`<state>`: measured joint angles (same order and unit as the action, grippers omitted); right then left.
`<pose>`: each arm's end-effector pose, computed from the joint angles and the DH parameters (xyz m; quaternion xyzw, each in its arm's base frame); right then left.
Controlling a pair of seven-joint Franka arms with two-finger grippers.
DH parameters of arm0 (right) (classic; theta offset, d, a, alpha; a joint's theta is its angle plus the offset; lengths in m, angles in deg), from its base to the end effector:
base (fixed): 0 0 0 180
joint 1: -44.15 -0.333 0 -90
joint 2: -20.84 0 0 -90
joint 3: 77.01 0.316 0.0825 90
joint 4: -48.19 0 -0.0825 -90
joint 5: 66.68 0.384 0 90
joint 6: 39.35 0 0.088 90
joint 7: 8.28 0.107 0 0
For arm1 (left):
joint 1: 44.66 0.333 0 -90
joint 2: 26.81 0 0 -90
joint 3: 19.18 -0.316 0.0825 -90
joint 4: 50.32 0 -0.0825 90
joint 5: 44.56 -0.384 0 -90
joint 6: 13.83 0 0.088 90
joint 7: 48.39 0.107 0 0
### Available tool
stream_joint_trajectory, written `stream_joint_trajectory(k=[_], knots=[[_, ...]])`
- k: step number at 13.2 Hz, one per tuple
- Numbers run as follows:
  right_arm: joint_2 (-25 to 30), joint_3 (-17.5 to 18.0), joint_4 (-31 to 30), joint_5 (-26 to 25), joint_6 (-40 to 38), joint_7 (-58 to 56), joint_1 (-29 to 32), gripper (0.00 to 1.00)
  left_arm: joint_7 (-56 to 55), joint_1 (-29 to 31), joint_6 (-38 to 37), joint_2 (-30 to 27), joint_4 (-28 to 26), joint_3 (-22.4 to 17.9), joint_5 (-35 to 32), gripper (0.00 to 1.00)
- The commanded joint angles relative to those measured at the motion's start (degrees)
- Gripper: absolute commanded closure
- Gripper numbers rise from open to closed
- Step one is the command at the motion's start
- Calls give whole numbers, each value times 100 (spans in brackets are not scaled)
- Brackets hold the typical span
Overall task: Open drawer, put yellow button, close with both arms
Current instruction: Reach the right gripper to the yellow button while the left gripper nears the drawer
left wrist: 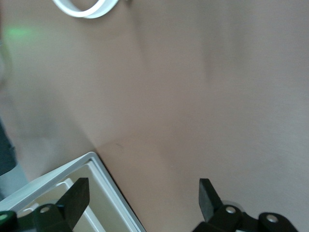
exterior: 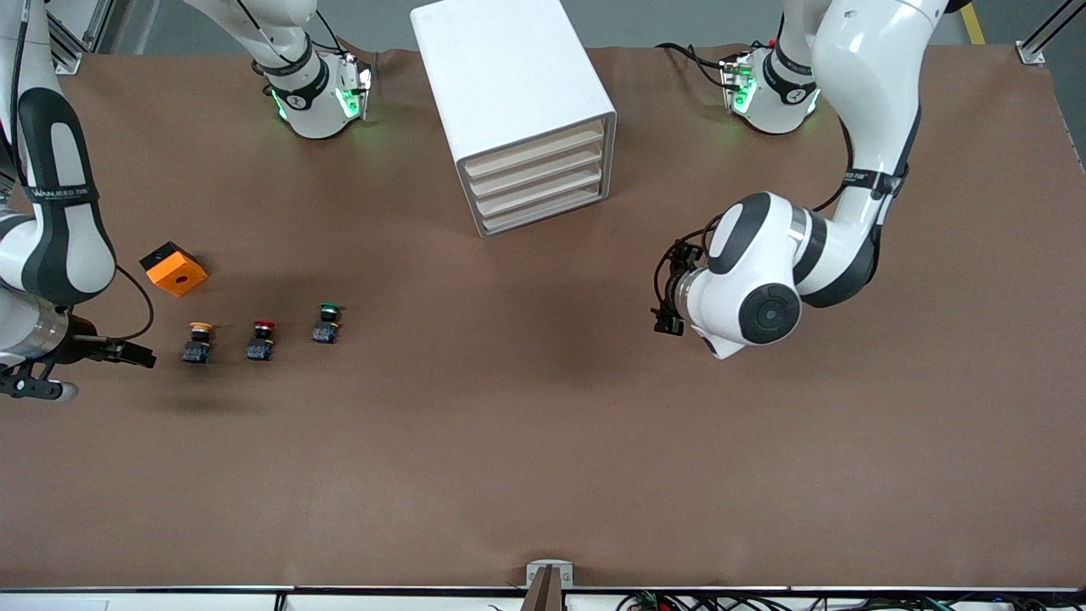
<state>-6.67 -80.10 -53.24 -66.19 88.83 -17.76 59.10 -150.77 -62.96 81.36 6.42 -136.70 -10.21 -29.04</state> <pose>0.6250 -0.2002 0.2902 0.9972 -0.0743 -0.0083 0.0074 0.5768 -0.3108 0.3095 -0.7364 -0.6208 0.2442 0.1131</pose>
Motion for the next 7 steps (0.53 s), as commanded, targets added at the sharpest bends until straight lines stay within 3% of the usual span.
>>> stream_joint_trajectory(k=[1, 5, 7], knots=[[-71, 97, -323, 118, 433, -89, 8, 0, -334, 19, -544, 227, 297, 96, 241, 0], [-62, 106, -1026, 118, 1278, -115, 7, 0, -449, 133, -1237, 175, 297, 96, 874, 0], [-62, 115, -1229, 118, 1533, -185, -10, 0, -546, 238, -1546, 166, 306, 78, 1512, 0]])
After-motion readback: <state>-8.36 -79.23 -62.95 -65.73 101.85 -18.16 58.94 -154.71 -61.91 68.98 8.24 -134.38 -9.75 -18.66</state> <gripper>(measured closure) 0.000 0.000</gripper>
